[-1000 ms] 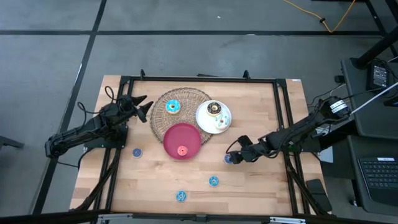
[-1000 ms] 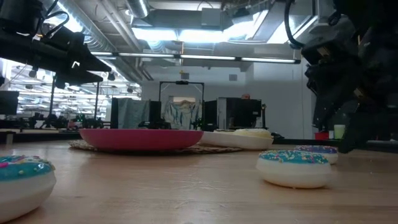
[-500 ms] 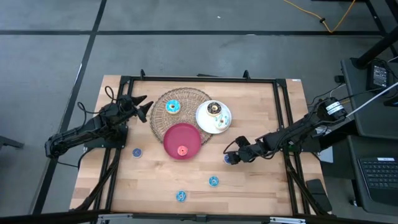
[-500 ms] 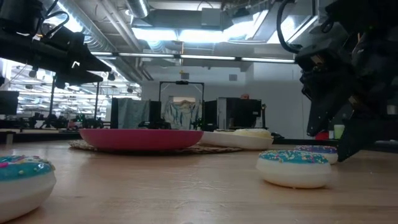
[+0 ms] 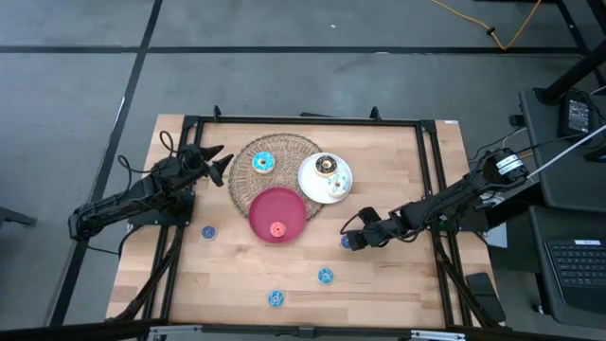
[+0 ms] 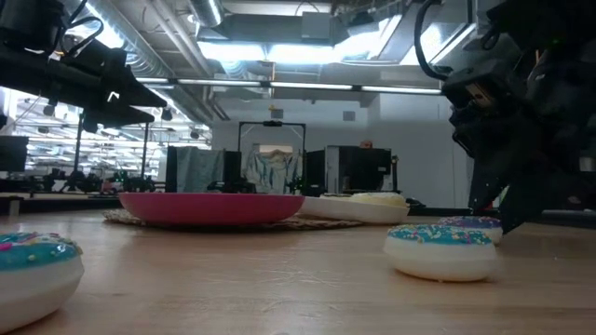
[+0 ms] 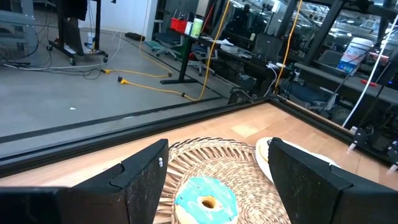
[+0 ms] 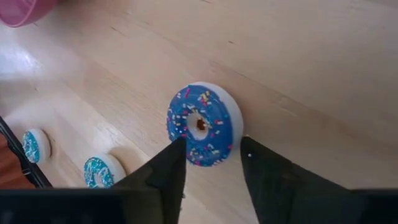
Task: Pick & Place donuts
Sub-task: Put the right blue donut on the pink plate
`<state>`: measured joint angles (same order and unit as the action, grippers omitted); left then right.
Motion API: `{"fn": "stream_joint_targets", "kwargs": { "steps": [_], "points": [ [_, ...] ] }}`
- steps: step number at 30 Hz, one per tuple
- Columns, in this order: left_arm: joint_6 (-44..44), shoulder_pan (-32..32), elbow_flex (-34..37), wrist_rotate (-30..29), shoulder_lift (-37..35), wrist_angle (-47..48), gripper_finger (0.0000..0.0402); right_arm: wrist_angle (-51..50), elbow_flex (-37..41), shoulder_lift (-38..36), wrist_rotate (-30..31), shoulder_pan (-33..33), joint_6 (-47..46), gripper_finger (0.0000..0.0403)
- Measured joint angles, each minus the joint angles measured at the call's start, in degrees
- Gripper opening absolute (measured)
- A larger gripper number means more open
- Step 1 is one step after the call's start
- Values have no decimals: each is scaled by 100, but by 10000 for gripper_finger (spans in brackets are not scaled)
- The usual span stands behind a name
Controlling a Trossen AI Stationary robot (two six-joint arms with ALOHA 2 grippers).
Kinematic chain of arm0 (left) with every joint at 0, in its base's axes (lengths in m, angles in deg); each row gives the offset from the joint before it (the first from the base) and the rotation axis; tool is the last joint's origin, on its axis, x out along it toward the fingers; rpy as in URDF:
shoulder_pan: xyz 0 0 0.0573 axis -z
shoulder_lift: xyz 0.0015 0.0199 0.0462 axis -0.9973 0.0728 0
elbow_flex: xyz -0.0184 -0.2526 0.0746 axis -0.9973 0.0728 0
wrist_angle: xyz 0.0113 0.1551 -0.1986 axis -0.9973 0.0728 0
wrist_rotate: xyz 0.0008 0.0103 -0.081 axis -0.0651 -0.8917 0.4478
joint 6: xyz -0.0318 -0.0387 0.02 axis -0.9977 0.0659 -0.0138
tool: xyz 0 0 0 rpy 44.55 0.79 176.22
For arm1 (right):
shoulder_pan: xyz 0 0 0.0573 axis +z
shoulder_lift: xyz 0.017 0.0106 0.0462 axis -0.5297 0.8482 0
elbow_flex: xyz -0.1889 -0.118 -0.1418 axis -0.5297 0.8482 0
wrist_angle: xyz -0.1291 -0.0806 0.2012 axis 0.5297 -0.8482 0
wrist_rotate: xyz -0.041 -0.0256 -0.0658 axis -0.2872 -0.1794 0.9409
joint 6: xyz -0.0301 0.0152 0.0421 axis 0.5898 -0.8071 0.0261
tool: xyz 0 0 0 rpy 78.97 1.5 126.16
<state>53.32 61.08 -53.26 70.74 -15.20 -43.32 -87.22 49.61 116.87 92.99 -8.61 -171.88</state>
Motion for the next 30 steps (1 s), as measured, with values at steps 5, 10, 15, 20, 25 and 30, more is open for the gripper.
{"fn": "stream_joint_targets", "kwargs": {
  "steps": [5, 10, 15, 20, 25, 30],
  "points": [
    [0, 0, -1, 0, 0, 0, 267, -171, -2, 0, 2, 0, -4, 126],
    [0, -1, -1, 0, 0, 0, 267, -148, -20, 205, 11, 0, -4, 121],
    [0, 1, -1, 0, 0, 0, 267, -124, -33, 350, 26, 2, -4, 121],
    [0, 0, -1, 0, 1, 0, 267, -78, -20, 295, 74, 2, -4, 117],
    [0, -1, -1, 0, 0, 0, 267, -63, -13, 302, 110, 2, -2, 78],
    [0, 1, -1, 0, 2, 0, 267, -33, -11, 313, 166, 2, 21, 22]
  ]
}}
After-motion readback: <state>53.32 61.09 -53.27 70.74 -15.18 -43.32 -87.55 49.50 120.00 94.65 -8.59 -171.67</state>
